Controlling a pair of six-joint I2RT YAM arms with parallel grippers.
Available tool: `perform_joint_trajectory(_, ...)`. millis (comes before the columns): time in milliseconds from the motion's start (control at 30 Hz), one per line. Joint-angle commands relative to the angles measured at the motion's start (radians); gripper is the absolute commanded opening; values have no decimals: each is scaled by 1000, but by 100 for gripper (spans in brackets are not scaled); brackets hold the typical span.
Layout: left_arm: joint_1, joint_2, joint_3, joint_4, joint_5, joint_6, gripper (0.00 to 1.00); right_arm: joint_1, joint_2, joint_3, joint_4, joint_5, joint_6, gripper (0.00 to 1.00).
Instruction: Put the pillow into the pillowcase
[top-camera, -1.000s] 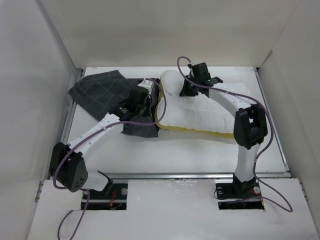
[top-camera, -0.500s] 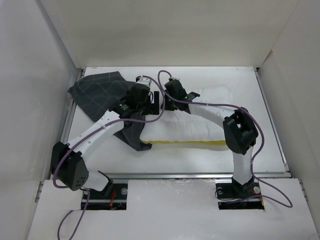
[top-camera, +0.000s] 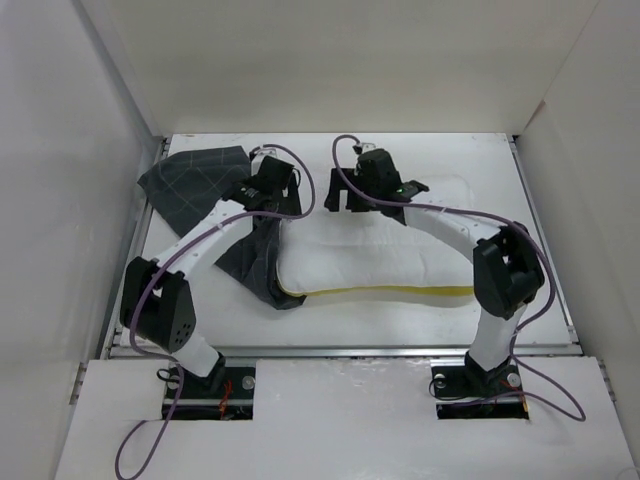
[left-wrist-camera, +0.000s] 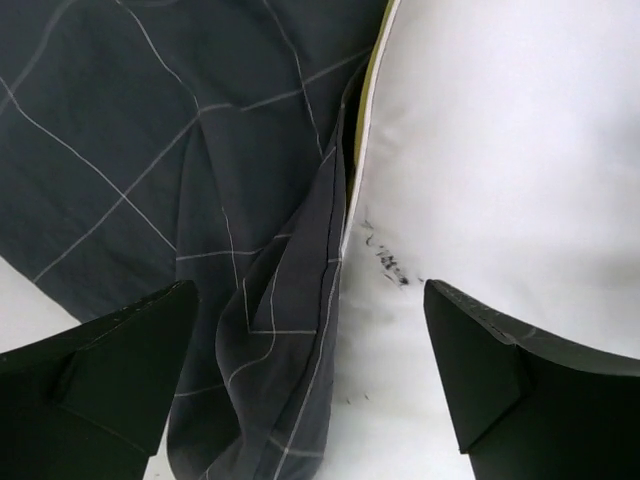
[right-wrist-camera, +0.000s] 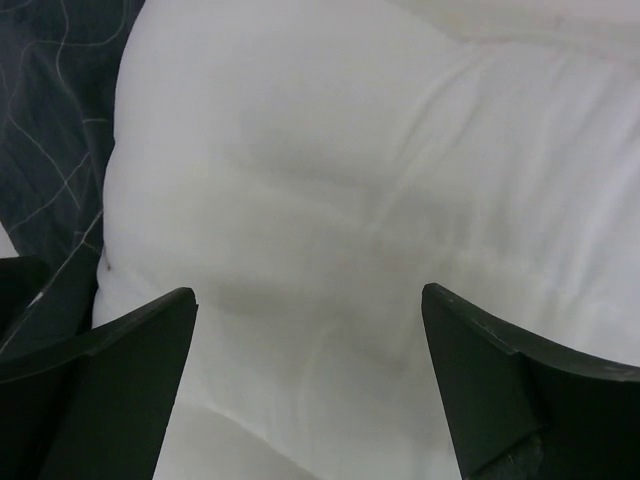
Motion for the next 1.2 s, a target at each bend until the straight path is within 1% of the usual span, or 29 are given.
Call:
perform_joint_trajectory(0,1,26,-18,1,42,5,95,-87,-17,78,29,-124,-196,99)
perform_joint_trajectory(33,1,26,-27,1,42,5,95,-96,14,95,43,-162,-283,99)
perform_joint_trajectory(100,11,36,-52,30,51,5,95,-96,48,153,73,-215,-344,99)
perform_joint_trajectory(133,20,36,-62,39,71,14,93,-96,86,174,83,-254,-401,99)
perform_joint_trajectory(167,29,60,-62,48,82,14,92,-96,104,196,95,-255,-444,99)
perform_joint_trajectory(200,29,74,-62,48,91,28,86,-96,126,219,106,-322,-473,99)
perform_joint_trajectory(267,29,111,-47,31,91,28,72,-96,196,292,121,-359,-526,99)
perform_joint_trajectory(333,29,120,-38,7,77,28,58,-96,247,384,111,-440,-561,99)
perform_joint_trajectory(367,29,135,-38,-2,64,17,56,-87,307,418,86,-450,-561,99)
perform_joint_trajectory(400,29,147,-38,-2,63,17,56,-87,336,452,65,-480,-585,99)
perform_joint_trajectory(433,29,148,-48,-12,63,6,54,-87,364,481,49,-500,-586,99)
perform_joint_trajectory(467,29,158,-49,-12,63,6,41,-78,390,534,16,-535,-586,99)
perform_joint_trajectory(533,38,169,-49,-31,42,-17,27,-67,443,563,5,-571,-595,99)
perform_joint_trajectory(567,38,180,-49,-42,28,-29,17,-55,456,581,5,-616,-610,97)
perform_joint_trajectory(600,38,180,-49,-42,7,-29,0,-55,479,581,-7,-647,-628,79)
perform_joint_trajectory(633,49,189,-29,-58,-13,-41,0,-46,488,592,-27,-667,-629,43)
perform_joint_trajectory(667,49,189,-18,-68,-33,-55,0,-46,488,592,-38,-687,-629,0)
perform_joint_trajectory(700,49,189,-4,-82,-48,-55,0,-46,474,546,-26,-701,-629,0)
perform_joint_trajectory(767,58,200,52,-93,-76,-55,0,-60,360,431,43,-710,-613,0)
perform_joint_trajectory(800,58,200,74,-93,-85,-55,0,-73,302,262,113,-671,-584,0)
perform_joint_trajectory(833,58,200,97,-93,-85,-55,0,-87,183,181,244,-643,-557,0)
perform_joint_trajectory(900,58,220,172,-105,-95,-55,0,-96,81,57,325,-564,-512,0)
perform_joint_trajectory(933,58,230,224,-131,-110,-55,0,-96,1,-33,372,-546,-482,0)
perform_joint_trajectory(967,58,230,224,-131,-122,-55,0,-96,-30,-74,397,-546,-472,0)
perform_joint_trajectory(1000,58,241,276,-142,-122,-55,0,-96,-56,-110,425,-557,-454,0)
perform_joint_trajectory(1033,58,241,298,-142,-104,-43,0,-96,-78,-187,463,-557,-422,0)
perform_joint_trajectory(1067,58,241,319,-142,-90,-34,0,-87,-93,-218,541,-566,-403,0)
perform_joint_trajectory(1100,49,241,348,-142,-76,-34,0,-87,-102,-239,567,-566,-377,0)
perform_joint_trajectory(1167,24,241,370,-142,-66,-12,0,-50,-102,-253,585,-566,-377,0)
